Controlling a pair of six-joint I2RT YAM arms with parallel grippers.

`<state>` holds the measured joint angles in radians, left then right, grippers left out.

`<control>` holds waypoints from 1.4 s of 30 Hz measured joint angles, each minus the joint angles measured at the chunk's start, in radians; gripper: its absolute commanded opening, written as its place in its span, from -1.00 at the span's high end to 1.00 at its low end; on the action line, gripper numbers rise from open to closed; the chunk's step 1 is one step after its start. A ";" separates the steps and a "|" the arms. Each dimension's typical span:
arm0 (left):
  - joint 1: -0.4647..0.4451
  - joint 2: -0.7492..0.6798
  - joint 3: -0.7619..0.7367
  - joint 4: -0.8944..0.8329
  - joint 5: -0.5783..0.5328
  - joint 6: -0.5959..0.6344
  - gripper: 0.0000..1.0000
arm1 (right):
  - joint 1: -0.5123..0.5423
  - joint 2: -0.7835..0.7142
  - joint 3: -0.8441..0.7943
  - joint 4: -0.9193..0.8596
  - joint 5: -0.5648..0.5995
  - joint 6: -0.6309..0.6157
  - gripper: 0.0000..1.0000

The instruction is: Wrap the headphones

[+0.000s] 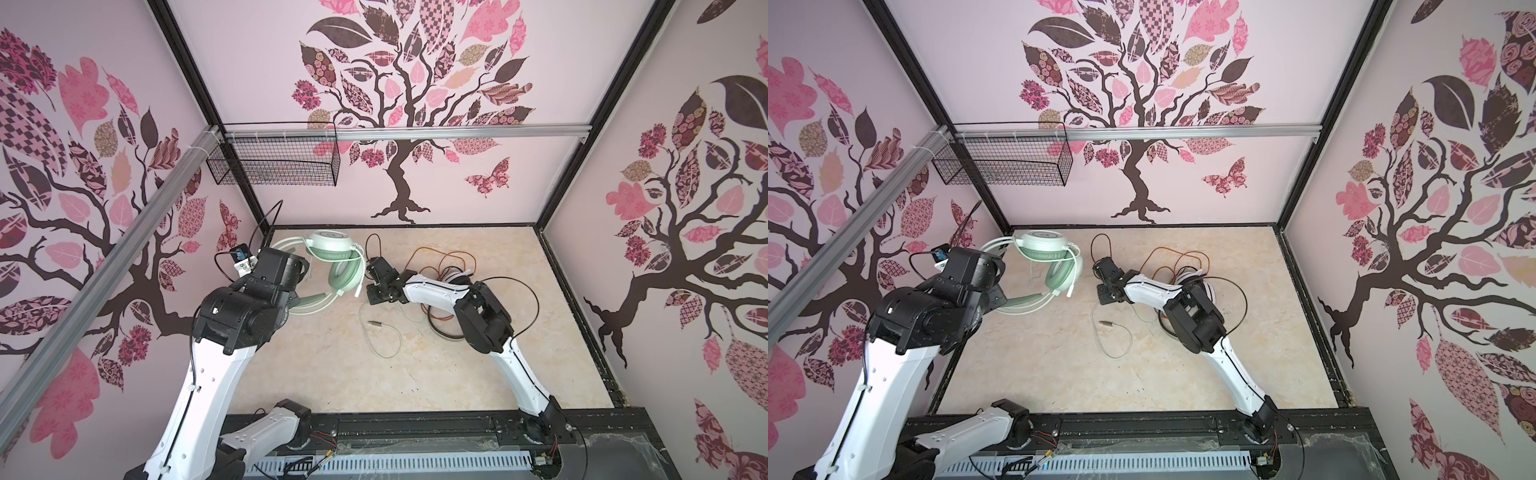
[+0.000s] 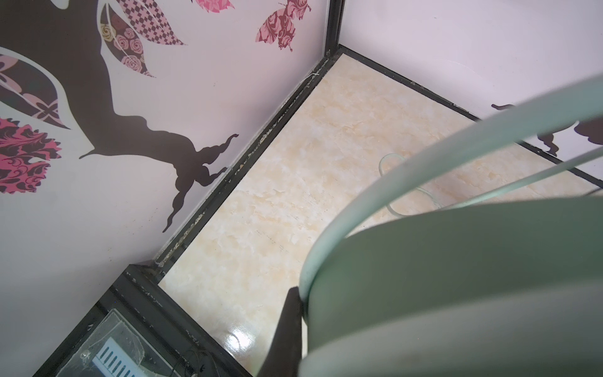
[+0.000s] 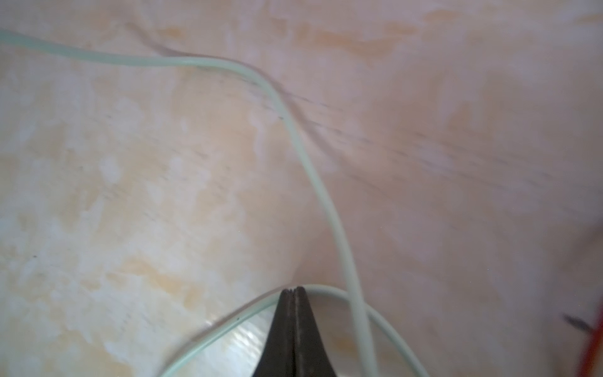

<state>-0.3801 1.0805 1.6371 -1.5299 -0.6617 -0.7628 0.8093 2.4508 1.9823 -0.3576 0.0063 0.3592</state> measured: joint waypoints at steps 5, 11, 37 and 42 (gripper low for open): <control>0.000 0.000 0.000 -0.008 0.010 0.001 1.00 | 0.003 0.100 0.185 -0.072 -0.233 -0.072 0.79; 0.000 0.001 0.000 -0.007 0.036 0.000 1.00 | 0.000 -0.120 -0.251 0.075 -0.503 -0.131 0.50; -0.119 0.180 0.254 0.013 0.477 0.092 1.00 | -0.031 -0.335 -0.965 1.688 -0.584 -0.304 -0.22; -0.119 0.215 0.364 0.031 0.484 0.093 1.00 | -0.032 -0.228 -0.787 1.708 -0.512 -0.320 -0.18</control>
<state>-0.4995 1.2957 2.0014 -1.4994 -0.1776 -0.6693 0.7776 2.2230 1.1954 1.3502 -0.5053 0.0387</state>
